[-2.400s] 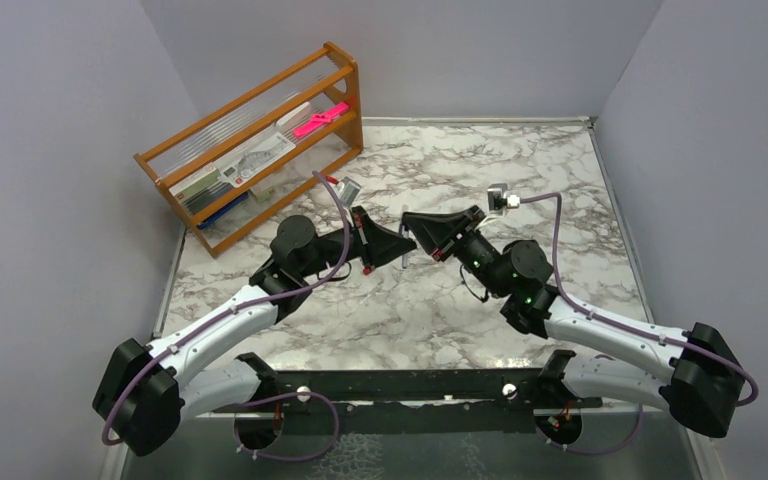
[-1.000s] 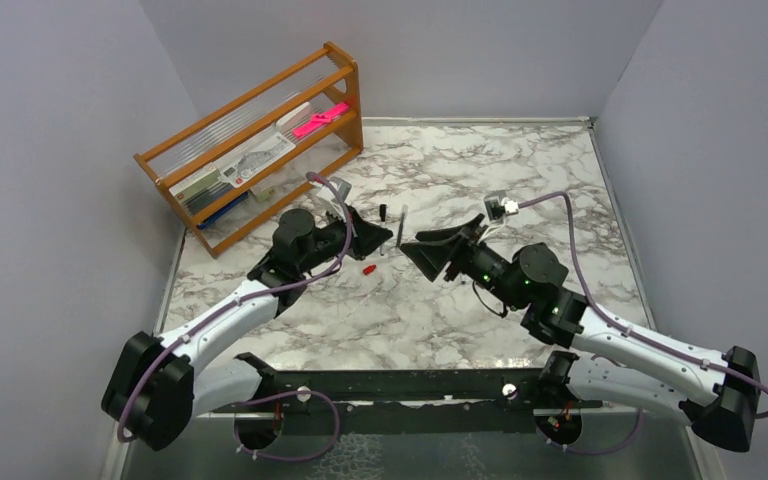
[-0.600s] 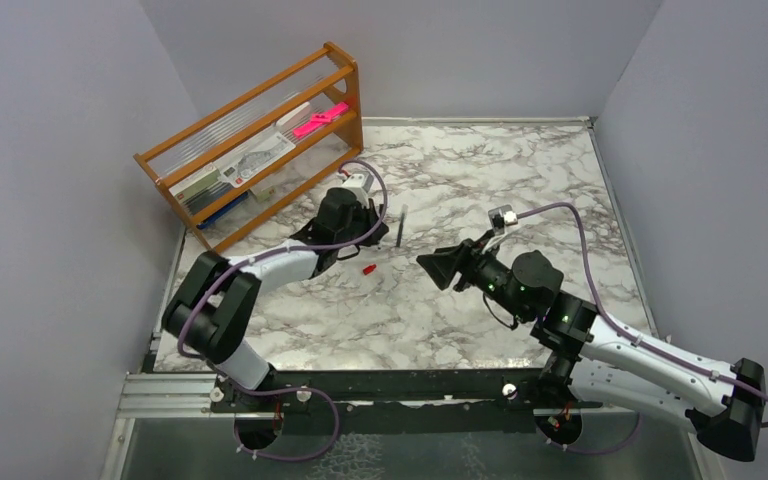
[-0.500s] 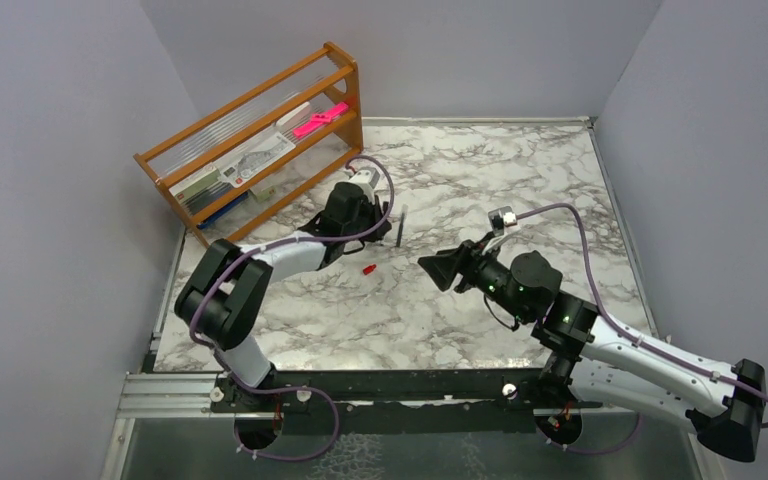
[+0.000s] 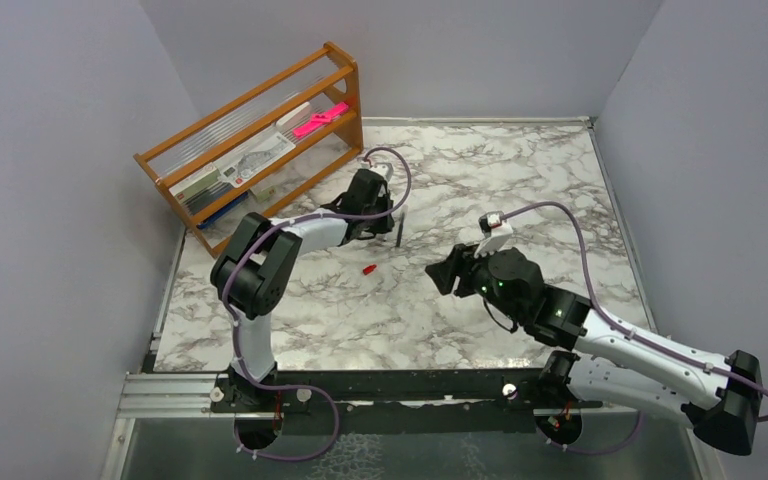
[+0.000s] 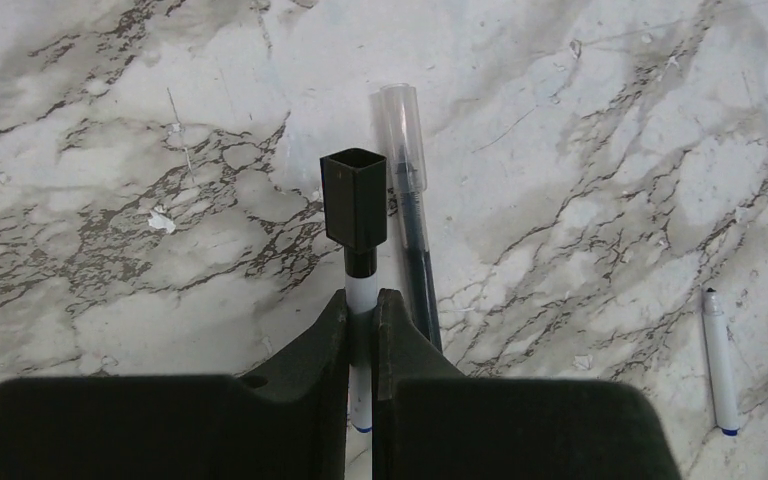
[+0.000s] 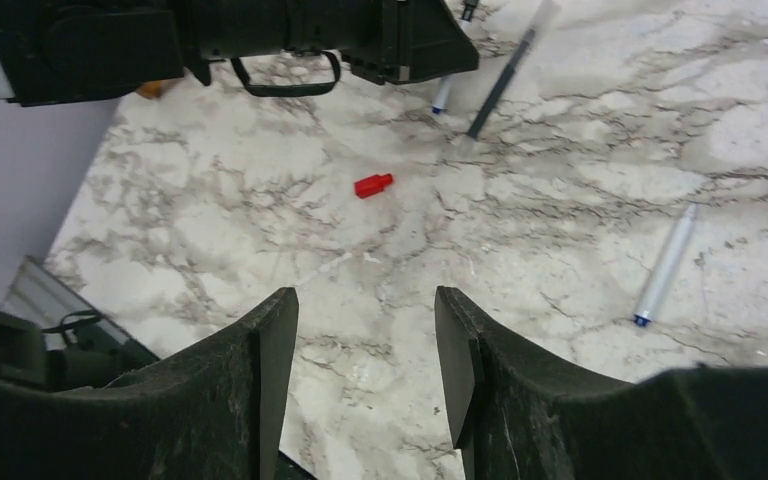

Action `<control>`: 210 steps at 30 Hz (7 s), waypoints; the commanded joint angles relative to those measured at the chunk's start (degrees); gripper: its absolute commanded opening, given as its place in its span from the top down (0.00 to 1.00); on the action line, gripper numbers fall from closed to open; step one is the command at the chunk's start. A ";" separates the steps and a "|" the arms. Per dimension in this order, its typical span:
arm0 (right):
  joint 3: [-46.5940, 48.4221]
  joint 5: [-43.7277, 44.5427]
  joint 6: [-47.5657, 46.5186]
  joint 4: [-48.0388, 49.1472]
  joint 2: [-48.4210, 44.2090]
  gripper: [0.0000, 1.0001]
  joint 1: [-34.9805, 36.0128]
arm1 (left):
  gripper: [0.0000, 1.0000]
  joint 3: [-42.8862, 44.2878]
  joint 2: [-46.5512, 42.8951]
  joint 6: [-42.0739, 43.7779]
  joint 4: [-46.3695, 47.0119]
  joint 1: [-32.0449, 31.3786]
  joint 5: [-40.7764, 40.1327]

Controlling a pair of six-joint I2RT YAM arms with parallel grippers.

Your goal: Insert the pens into the pen caps

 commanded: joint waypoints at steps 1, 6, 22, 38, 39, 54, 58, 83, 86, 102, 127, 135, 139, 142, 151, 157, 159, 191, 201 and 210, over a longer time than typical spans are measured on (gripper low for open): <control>5.58 8.94 1.48 -11.65 5.17 0.48 0.24 | 0.91 2.30 2.69 -0.85 -2.42 -0.51 -0.91; 10.29 17.96 4.74 -21.23 14.55 0.45 -0.62 | 0.81 2.91 4.28 -1.76 -1.94 -0.62 -1.06; 16.55 3.02 -8.50 -10.69 39.84 0.67 -17.97 | 0.72 -1.17 -3.15 -4.92 1.25 -0.71 2.86; 14.40 2.20 -6.83 -7.71 42.26 0.54 -17.91 | 0.73 -8.94 -16.82 -5.00 0.36 -0.71 3.61; 14.50 2.52 -6.74 -8.12 42.34 0.54 -17.91 | 0.73 -9.14 -16.86 -5.12 0.47 -0.71 3.68; 14.26 2.22 -3.33 -8.89 48.45 0.67 -18.16 | 0.73 -11.97 -19.45 -6.86 2.68 -0.71 7.01; 13.27 0.63 -2.32 -8.80 47.53 0.88 -18.09 | 0.74 -13.08 -20.75 -8.07 3.99 -0.71 8.90; 4.21 -16.88 5.60 17.83 2.33 0.99 -18.11 | 0.31 -27.05 -33.75 -30.44 54.30 -12.24 26.75; 5.66 -17.39 4.68 15.82 0.26 0.99 -18.09 | 0.30 -26.58 -32.79 -30.24 55.21 -13.88 25.31; 6.67 -17.96 4.18 12.55 -4.73 0.99 -18.08 | 0.42 -23.64 -29.93 -27.48 56.13 -17.67 22.05; 8.64 -21.78 0.59 11.52 -9.74 0.99 -18.08 | 0.09 -23.04 -35.46 -15.98 46.07 -18.98 16.22; 8.07 -23.49 1.24 12.52 -8.67 0.99 -18.08 | 0.12 -22.61 -35.32 -16.40 47.17 -19.85 15.06; 6.82 -23.88 1.74 13.47 -8.35 0.99 -18.09 | 0.26 -22.05 -35.33 -16.82 47.74 -20.04 14.87; 6.17 -24.33 2.05 14.46 -8.00 0.99 -18.08 | 0.50 -21.22 -34.29 -17.07 47.82 -20.24 15.31; 5.57 -25.65 1.65 14.45 -6.98 0.99 -18.08 | 0.85 -21.00 -33.46 -18.96 49.34 -20.78 14.74; 5.43 -25.93 1.32 15.13 -6.71 0.99 -18.08 | 1.00 -21.58 -33.43 -18.68 49.45 -20.87 15.03; 6.06 -25.81 -0.47 14.87 -6.52 0.88 -18.08 | 1.00 -21.66 -33.49 -17.27 48.69 -20.87 16.10; 6.72 -26.01 0.59 11.49 -6.73 0.83 -18.08 | 1.00 -22.39 -35.02 -16.54 46.16 -21.05 15.75; 4.31 -15.50 -12.01 2.26 1.39 0.44 -18.13 | 1.00 -36.13 -47.21 -21.16 28.53 -1.69 6.95; 4.76 -28.62 -16.50 12.57 25.47 0.84 -17.24 | 1.00 -44.28 -58.66 -25.54 20.73 7.95 7.86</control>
